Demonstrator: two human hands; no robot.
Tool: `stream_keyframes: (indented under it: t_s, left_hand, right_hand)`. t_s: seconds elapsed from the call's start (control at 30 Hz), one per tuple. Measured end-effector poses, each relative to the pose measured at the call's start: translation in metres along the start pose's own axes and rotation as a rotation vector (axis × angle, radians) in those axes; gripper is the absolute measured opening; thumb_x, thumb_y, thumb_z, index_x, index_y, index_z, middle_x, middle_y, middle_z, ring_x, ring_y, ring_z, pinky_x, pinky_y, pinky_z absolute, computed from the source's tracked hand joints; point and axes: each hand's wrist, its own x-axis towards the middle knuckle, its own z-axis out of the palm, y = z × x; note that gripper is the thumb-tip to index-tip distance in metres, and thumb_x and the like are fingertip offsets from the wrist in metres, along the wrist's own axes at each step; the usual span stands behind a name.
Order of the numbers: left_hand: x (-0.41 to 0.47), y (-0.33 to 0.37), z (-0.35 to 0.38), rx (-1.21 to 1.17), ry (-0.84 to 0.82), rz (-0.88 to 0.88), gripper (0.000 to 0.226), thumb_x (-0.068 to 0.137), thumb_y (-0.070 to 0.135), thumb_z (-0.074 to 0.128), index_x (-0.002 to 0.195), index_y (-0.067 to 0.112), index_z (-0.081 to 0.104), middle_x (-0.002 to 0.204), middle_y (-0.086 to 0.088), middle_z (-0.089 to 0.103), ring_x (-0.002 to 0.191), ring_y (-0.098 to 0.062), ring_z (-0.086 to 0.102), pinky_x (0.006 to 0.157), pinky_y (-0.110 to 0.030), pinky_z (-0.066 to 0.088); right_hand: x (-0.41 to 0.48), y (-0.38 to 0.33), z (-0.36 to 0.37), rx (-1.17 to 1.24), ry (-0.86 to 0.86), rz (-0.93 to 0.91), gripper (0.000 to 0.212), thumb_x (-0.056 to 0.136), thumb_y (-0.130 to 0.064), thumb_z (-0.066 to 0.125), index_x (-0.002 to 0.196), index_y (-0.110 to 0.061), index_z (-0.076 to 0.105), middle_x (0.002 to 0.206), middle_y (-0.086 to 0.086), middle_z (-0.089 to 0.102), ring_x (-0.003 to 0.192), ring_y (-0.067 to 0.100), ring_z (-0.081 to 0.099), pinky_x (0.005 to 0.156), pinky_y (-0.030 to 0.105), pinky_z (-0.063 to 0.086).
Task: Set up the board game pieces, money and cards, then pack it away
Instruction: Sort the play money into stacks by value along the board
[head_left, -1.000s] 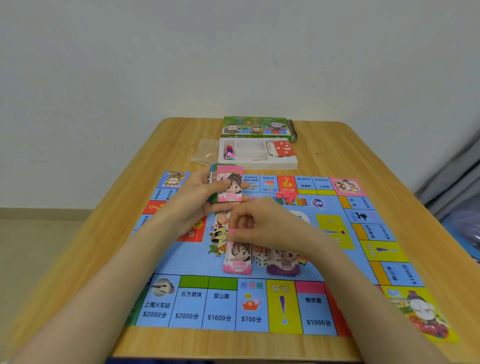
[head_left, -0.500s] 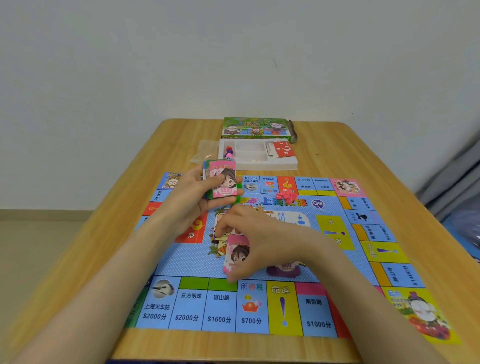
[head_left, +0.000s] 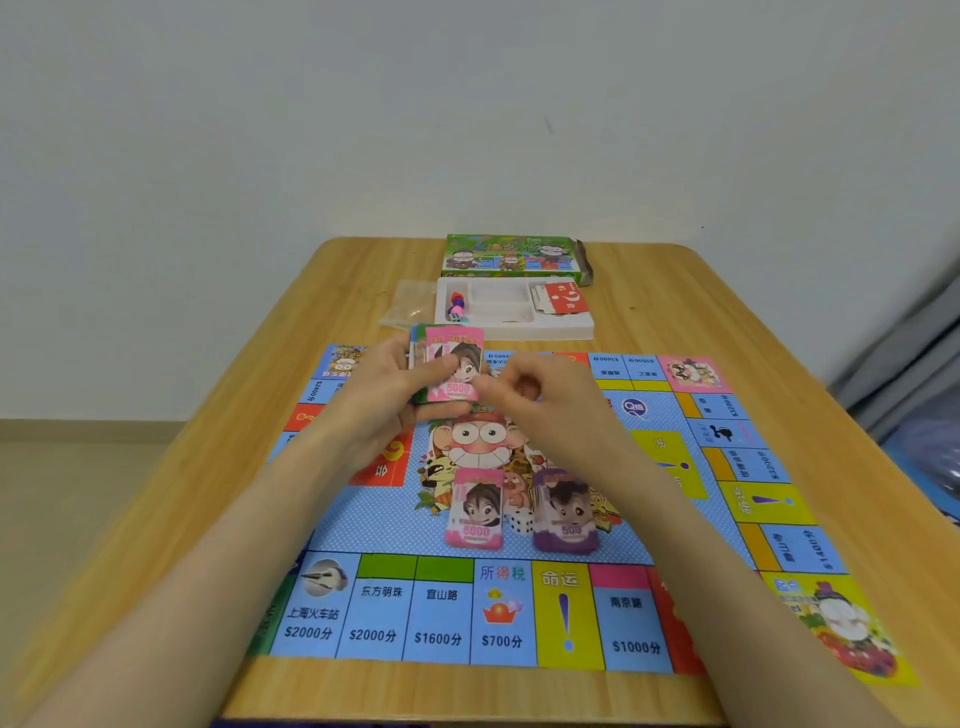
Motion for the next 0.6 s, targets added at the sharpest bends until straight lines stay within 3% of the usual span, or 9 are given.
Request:
stream_keyframes:
  t_s: [0.13, 0.27, 0.4, 0.5, 0.6]
  left_hand:
    - [-0.0047, -0.0009, 0.0048, 0.101, -0.13, -0.014, 0.021, 0.085, 0.001, 0.06, 0.105, 0.007, 0.062, 0.077, 0.0, 0.073, 0.066, -0.014, 0.071, 0.05, -0.021, 0.055]
    - [-0.0082, -0.0019, 0.009, 0.088, -0.203, -0.034, 0.02, 0.082, 0.002, 0.061, 0.101, 0.01, 0.063, 0.079, -0.001, 0.073, 0.065, -0.017, 0.071, 0.049, -0.021, 0.055]
    - [-0.0088, -0.0005, 0.0089, 0.039, -0.245, -0.069, 0.028, 0.081, 0.015, 0.06, 0.108, 0.009, 0.061, 0.085, -0.008, 0.073, 0.074, -0.024, 0.072, 0.056, -0.025, 0.058]
    - [-0.0074, -0.0007, 0.0081, -0.016, -0.262, -0.098, 0.02, 0.093, 0.005, 0.049, 0.111, 0.008, 0.058, 0.088, -0.012, 0.073, 0.074, -0.029, 0.072, 0.059, -0.026, 0.059]
    - [-0.0059, -0.0009, 0.0079, 0.011, -0.246, -0.066, 0.025, 0.093, -0.002, 0.048, 0.114, 0.007, 0.057, 0.094, -0.009, 0.073, 0.078, -0.025, 0.072, 0.061, -0.024, 0.059]
  right_hand:
    - [0.0013, 0.0007, -0.0021, 0.124, 0.141, 0.039, 0.017, 0.087, -0.024, 0.066, 0.084, -0.016, 0.051, 0.069, -0.009, 0.049, 0.057, 0.0, 0.046, 0.055, 0.013, 0.038]
    - [0.0014, 0.0011, 0.0006, 0.126, 0.163, 0.023, 0.028, 0.084, -0.017, 0.068, 0.104, -0.019, 0.048, 0.078, -0.007, 0.051, 0.06, 0.007, 0.05, 0.055, 0.016, 0.04]
    - [0.0013, 0.0008, 0.0003, 0.096, 0.201, -0.033, 0.025, 0.082, -0.006, 0.069, 0.097, -0.017, 0.052, 0.066, -0.007, 0.048, 0.058, 0.005, 0.047, 0.056, 0.017, 0.04]
    - [0.0033, 0.0028, -0.0006, 0.041, 0.252, -0.038, 0.019, 0.082, -0.004, 0.067, 0.094, -0.014, 0.055, 0.066, -0.009, 0.049, 0.061, 0.004, 0.047, 0.057, 0.016, 0.039]
    - [0.0042, 0.0047, -0.0012, 0.036, 0.286, -0.033, 0.01, 0.088, -0.004, 0.06, 0.096, -0.009, 0.058, 0.069, -0.012, 0.048, 0.062, 0.005, 0.046, 0.058, 0.017, 0.037]
